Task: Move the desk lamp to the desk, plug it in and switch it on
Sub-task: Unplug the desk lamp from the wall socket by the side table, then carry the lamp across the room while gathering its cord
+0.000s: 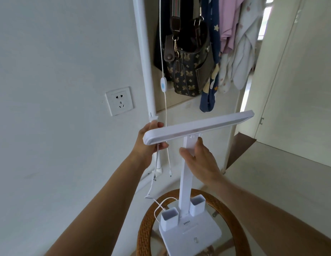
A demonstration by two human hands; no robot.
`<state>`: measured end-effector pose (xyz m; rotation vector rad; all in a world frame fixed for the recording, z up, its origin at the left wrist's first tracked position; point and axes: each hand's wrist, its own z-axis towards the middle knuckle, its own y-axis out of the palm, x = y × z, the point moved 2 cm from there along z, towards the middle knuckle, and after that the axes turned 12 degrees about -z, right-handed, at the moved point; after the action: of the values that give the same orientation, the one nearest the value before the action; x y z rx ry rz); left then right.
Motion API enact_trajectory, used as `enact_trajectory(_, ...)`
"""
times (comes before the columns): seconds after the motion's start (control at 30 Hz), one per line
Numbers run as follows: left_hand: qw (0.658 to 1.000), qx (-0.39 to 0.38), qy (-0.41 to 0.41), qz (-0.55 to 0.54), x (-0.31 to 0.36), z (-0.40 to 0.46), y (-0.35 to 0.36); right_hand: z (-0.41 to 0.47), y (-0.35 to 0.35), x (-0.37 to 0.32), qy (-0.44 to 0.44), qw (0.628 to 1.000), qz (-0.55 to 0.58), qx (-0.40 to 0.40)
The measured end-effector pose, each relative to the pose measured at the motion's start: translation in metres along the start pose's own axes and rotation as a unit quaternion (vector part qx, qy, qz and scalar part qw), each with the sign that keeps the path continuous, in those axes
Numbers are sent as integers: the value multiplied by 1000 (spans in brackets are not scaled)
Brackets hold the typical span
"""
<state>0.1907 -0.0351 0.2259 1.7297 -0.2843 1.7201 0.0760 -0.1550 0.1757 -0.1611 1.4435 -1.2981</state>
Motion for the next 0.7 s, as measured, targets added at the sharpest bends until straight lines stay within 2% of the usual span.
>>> enact_trajectory(0.2,997,-16,-66,-23,-27,-11,29,-7,-19,18,15,999,6,31)
enact_trajectory(0.37,988,-90,-112,-53,-42,-24,64,-17,-46,42,36,997,4,65)
enact_trajectory(0.57,979,-166,-121,1,-62,-42,121,-40,-90,71,55,993,-15,102)
enact_trajectory(0.7,965,-209,-152,-52,-72,-58,169,-61,-125,94,69,990,-39,119)
